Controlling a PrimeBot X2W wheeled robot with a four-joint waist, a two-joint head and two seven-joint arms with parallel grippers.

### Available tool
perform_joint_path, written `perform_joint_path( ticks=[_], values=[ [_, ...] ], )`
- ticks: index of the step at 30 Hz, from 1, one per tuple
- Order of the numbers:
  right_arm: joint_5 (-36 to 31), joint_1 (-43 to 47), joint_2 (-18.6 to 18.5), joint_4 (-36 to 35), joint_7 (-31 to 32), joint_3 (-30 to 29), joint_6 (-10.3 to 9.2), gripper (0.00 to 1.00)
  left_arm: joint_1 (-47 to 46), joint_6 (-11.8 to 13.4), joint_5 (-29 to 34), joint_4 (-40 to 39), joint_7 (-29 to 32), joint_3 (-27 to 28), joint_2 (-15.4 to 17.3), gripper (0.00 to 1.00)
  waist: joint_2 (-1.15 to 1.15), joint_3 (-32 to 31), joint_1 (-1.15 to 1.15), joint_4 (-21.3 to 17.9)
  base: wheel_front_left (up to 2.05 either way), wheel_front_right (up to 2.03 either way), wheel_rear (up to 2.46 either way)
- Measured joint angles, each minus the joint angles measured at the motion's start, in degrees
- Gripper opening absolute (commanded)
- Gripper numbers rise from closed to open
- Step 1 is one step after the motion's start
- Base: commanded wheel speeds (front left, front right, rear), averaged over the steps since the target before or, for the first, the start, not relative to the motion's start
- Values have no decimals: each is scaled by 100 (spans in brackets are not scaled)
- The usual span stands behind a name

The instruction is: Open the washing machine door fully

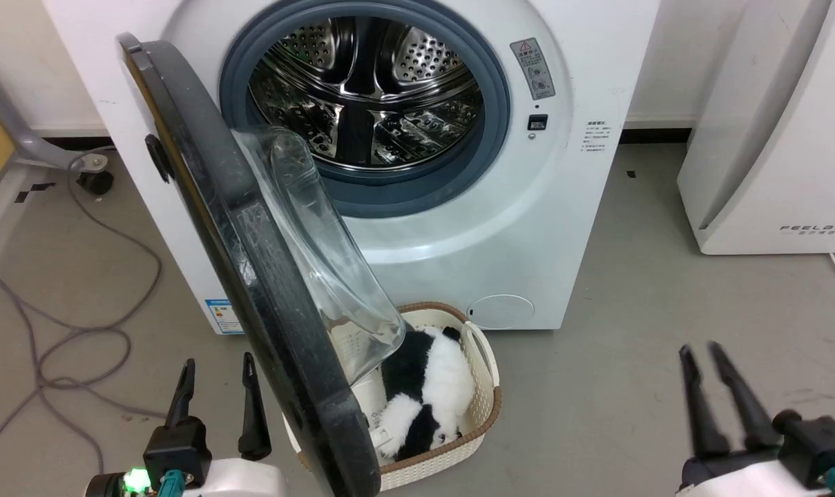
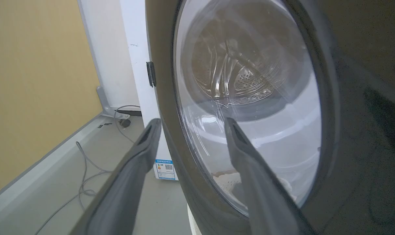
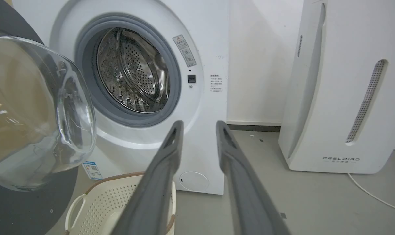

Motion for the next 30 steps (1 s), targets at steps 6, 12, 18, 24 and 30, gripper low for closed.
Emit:
perform_joint_path(
  ticks=[6,12,18,24,30],
  values=[
    [-573,204,203,223,-1,-172,0,100,-2,-1,-15,34,0,-13,0,100,0,-13,0,65,0,0,0],
    [-642,259,289,222,-1,-335,0,100,-2,-9,-16,37,0,19,0,100,0,-34,0,91,0,0,0],
    [-638,365,309,218,-1,-361,0,100,-2,-98,-66,19,0,66,-1,0,0,-64,0,126,0,0,0],
    [-549,383,314,204,-1,-401,0,100,-30,-101,-49,-588,0,266,5,0,0,-99,0,184,0,0,0],
    [-486,389,318,207,-1,-411,0,100,-193,-250,101,-1413,-4,245,36,0,0,-147,0,224,0,0,0]
  ],
)
